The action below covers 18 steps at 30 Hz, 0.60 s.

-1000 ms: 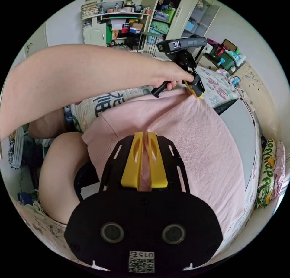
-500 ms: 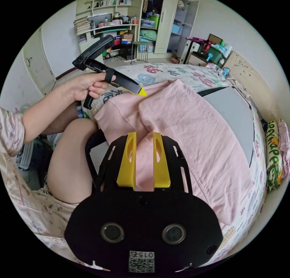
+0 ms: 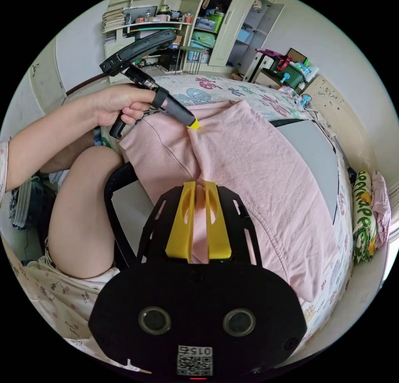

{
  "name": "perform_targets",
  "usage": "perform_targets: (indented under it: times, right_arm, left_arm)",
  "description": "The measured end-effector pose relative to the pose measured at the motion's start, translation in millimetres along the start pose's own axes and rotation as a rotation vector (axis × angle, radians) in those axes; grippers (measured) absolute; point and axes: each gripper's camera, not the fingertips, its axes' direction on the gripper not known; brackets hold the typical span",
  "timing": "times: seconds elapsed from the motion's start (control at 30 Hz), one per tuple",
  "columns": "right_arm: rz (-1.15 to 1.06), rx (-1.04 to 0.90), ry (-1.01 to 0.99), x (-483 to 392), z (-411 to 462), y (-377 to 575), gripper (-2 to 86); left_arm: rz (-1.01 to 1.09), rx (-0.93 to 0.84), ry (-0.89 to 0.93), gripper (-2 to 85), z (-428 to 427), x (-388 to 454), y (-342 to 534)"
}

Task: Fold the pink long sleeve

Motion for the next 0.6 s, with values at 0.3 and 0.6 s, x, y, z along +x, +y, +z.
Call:
perform_targets:
  times: [0.3, 0.6]
  right_arm:
    - [0.521, 0.258, -0.159, 180.9, -190.9, 141.6, 7.0]
    - [1.022, 0.232, -0.009, 314.3, -280.6, 274.2, 10.9]
  left_arm:
    - [0.252, 0.064, -0.198, 8.2, -175.5, 90.8, -136.2]
    - [0.628, -0.014, 0.175, 9.2, -182.8, 354.9, -386.5]
